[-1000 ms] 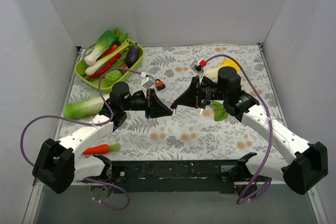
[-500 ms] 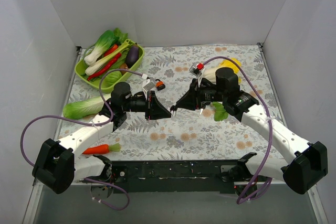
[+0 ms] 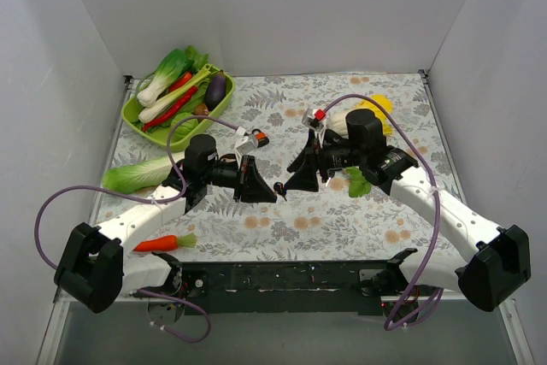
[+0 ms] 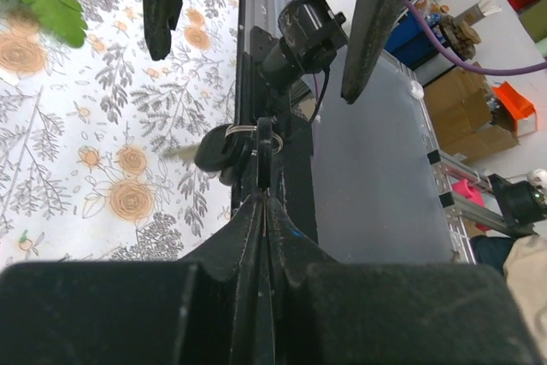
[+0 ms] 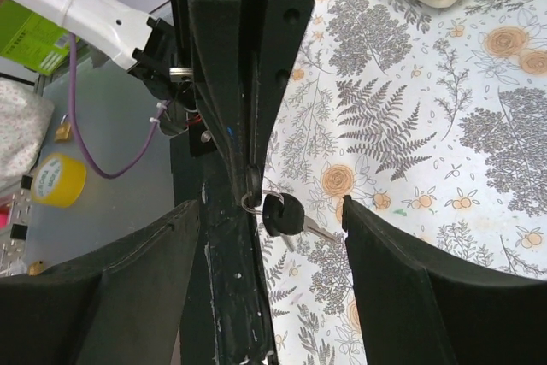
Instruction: Unlock with the key
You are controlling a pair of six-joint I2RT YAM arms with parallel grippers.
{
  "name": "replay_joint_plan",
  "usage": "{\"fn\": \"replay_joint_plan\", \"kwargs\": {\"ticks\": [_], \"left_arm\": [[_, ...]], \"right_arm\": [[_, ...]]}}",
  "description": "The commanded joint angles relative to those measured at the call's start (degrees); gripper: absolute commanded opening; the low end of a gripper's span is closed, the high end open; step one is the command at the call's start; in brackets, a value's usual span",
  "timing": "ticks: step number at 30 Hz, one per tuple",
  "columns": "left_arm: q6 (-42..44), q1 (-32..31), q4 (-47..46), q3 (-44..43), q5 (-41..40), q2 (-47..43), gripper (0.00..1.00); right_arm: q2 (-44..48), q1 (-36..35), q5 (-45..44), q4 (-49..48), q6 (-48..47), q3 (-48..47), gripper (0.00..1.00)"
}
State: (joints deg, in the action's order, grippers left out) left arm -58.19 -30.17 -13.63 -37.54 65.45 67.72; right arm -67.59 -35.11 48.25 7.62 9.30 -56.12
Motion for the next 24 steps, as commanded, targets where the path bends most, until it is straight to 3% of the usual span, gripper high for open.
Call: {"fn": "replay_joint_plan", "kwargs": {"ticks": [1,10,24], "left_arm": [[3.4,-0.1,4.4,-2.1,4.7,1.9,0.0],[6.6,-0.1,11.2,-4.3,6.2,4.3,0.0],[8.3,-0.1,13.1,-4.9,4.3,4.4,0.0]], "right_arm": [[-1.5,-1.4,2.9,3.0,-5.2,-3.6,0.75],[-8.1,-4.7,3.9,10.7,-11.8,-8.9,0.67],[-12.4,-7.3,4.6,13.2,-12.0,-10.1,0.39]]}}
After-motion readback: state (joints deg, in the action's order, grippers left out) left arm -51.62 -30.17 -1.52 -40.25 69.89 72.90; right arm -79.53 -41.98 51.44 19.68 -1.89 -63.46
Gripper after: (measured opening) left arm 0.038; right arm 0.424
